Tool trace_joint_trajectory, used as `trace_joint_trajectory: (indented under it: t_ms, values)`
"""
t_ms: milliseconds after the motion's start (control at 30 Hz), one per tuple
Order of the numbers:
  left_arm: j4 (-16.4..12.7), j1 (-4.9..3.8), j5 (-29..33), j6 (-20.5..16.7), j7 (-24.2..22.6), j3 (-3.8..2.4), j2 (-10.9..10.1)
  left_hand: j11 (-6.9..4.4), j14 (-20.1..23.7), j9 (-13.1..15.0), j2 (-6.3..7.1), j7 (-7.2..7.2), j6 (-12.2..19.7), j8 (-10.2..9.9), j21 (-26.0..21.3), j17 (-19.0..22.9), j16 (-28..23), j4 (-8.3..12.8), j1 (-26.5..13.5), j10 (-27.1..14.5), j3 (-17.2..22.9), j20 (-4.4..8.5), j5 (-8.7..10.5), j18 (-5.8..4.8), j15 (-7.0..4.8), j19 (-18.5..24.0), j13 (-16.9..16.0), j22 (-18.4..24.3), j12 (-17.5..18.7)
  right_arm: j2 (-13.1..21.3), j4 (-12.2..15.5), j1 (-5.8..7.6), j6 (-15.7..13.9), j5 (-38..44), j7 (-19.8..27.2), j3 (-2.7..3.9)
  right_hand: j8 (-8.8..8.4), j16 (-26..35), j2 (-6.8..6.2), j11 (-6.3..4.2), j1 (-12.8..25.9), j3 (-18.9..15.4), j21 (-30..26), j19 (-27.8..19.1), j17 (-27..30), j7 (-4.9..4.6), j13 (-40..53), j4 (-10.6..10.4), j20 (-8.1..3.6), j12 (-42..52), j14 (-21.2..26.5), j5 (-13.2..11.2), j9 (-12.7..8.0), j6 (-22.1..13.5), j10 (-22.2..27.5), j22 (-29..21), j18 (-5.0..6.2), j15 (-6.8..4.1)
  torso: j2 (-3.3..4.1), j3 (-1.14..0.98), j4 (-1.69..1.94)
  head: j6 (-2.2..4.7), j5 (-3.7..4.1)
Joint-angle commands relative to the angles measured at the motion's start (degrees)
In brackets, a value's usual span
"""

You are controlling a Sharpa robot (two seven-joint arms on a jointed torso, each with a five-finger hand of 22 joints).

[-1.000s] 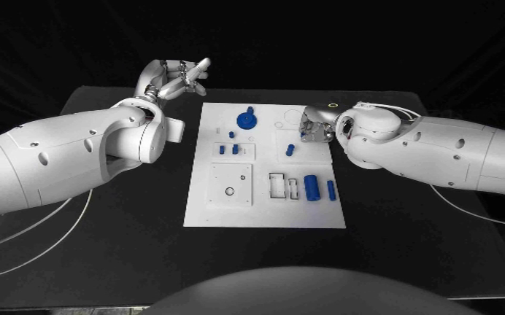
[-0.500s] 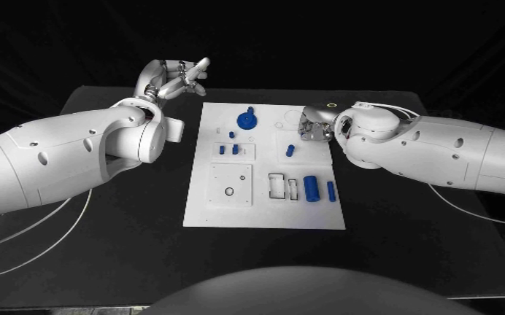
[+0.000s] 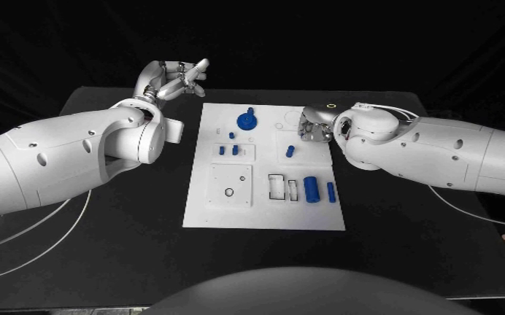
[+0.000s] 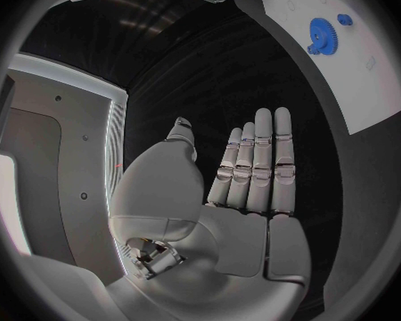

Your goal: Assemble the parts on the task board

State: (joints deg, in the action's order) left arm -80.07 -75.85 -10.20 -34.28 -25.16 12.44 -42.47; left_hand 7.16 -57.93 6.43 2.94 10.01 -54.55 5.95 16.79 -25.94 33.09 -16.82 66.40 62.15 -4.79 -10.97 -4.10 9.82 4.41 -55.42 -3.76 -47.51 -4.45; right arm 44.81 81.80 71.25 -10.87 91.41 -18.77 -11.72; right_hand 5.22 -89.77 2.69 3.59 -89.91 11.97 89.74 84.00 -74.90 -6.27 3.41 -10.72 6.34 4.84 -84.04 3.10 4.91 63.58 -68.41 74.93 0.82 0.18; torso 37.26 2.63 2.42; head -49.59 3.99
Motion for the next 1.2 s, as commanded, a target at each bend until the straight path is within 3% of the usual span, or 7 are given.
trace_joint_trajectory:
  t_ms: [33,433,767,1200]
  values:
    - [-0.1,-0.03,0.2,0.8,-0.1,-0.04,0.1,0.21,-0.5,0.1,-0.63,0.19,0.1,-0.3,-0.4,0.0,-0.2,0.0,0.0,-0.3,0.4,0.13,-0.21,0.67,0.05,-0.4,0.1,0.1,-0.1,0.3,0.2,-0.16,-2.2,0.7,-0.6,-0.11,0.35,-0.2,-0.15,0.1,-0.2,0.3,0.3,6.0,-15.1,-0.11,0.1,0.1,-0.31,-0.4,-6.0,0.1,0.4,0.5,-0.4,15.1,-0.82,-0.5,0.01,-0.03,0.03,0.11,-0.05]
    - [0.1,-0.03,0.2,0.9,0.0,-0.04,0.1,0.21,-0.5,0.1,-0.63,0.19,0.1,-0.3,-0.4,0.0,-0.2,0.0,0.0,-0.3,0.4,0.13,-0.21,0.67,0.05,-0.4,0.1,0.1,-0.1,1.6,1.7,-0.12,-8.4,0.7,0.5,-0.09,0.22,-0.2,-0.51,0.24,0.2,0.2,0.3,6.0,-15.1,-0.2,0.0,-0.1,-0.23,-0.7,-6.0,0.1,0.4,0.4,-0.4,15.1,-0.82,-0.31,0.03,0.01,0.0,0.46,-0.22]
    - [0.2,-0.03,0.2,1.1,0.0,-0.04,0.3,0.22,-0.5,0.1,-0.85,0.2,0.2,-0.4,-0.5,0.1,-0.2,0.0,0.1,-0.3,0.4,0.13,-0.3,0.67,0.06,-0.5,0.1,0.2,-0.1,3.2,3.9,0.64,-10.4,0.8,0.8,-0.04,0.1,-0.2,-0.77,0.31,0.3,0.2,0.3,6.0,-15.1,-0.26,0.0,-0.1,-0.15,-1.0,-6.0,0.1,0.4,0.3,-0.3,15.1,-0.82,-0.2,0.02,0.01,0.02,0.34,-0.18]
    - [0.3,-0.03,0.2,1.2,0.1,-0.04,0.4,0.23,-0.5,0.1,-0.9,0.2,0.2,-0.4,-0.5,0.2,-0.2,0.0,0.1,-0.3,0.4,0.13,-0.32,0.67,0.06,-0.5,0.1,0.2,-0.1,5.7,10.1,2.25,-11.9,0.8,2.7,-0.01,-0.07,-0.2,-0.91,0.46,0.2,0.3,0.3,6.0,-15.1,-0.43,0.0,-0.1,0.02,-1.2,-6.0,0.1,0.3,0.2,-0.2,15.1,-0.82,0.11,-0.03,0.0,-0.01,0.12,-0.55]
